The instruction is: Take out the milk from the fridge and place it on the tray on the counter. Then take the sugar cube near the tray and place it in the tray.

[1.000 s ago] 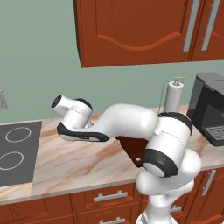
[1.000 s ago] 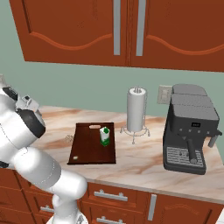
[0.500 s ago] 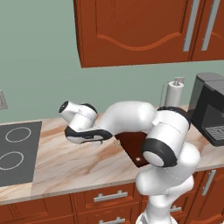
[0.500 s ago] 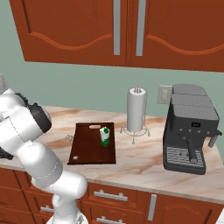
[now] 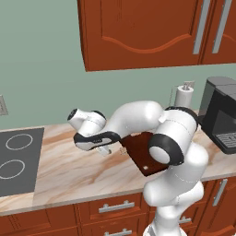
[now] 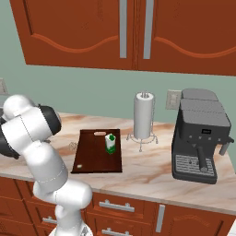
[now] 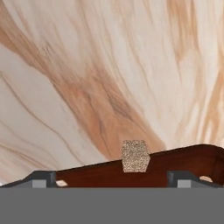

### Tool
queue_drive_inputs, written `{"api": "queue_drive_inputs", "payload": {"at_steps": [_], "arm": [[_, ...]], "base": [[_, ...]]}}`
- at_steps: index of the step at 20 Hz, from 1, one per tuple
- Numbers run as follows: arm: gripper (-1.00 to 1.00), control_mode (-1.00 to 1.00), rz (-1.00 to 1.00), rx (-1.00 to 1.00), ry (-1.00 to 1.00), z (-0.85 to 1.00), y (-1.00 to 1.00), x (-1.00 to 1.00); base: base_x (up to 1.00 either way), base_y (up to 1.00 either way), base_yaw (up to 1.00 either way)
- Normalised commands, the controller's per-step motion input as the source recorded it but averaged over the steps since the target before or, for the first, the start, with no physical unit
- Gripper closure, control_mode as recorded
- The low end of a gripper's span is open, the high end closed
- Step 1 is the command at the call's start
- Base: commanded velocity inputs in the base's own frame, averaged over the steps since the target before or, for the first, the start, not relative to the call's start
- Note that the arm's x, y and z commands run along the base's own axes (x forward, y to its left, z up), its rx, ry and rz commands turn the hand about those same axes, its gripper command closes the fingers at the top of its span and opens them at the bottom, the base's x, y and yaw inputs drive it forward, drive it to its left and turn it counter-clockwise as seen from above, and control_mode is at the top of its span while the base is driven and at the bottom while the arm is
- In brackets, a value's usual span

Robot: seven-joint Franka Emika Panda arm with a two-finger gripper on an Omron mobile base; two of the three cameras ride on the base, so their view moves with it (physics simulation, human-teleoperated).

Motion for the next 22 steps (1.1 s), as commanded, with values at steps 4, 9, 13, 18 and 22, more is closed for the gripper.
{"api": "queue_drive_inputs", "payload": {"at_steps": [4, 9, 13, 18, 22], "arm": [[-1.00, -1.00, -0.01, 0.00, 0.00, -0.02, -0.28, 0.03], [-1.00, -1.00, 0.00, 0.00, 0.00, -0.07, -0.33, 0.00], [-1.00, -1.00, 0.00, 0.00, 0.01, -0.14, -0.35, 0.01], [-1.00, -1.00, 0.00, 0.00, 0.03, -0.22, -0.11, 0.20], [-1.00, -1.00, 0.00, 0.00, 0.00, -0.28, 0.00, 0.21]], "base": [[0.00, 0.00, 0.00], [0.00, 0.00, 0.00], [0.00, 0.00, 0.00], [0.00, 0.00, 0.00], [0.00, 0.00, 0.00]]}}
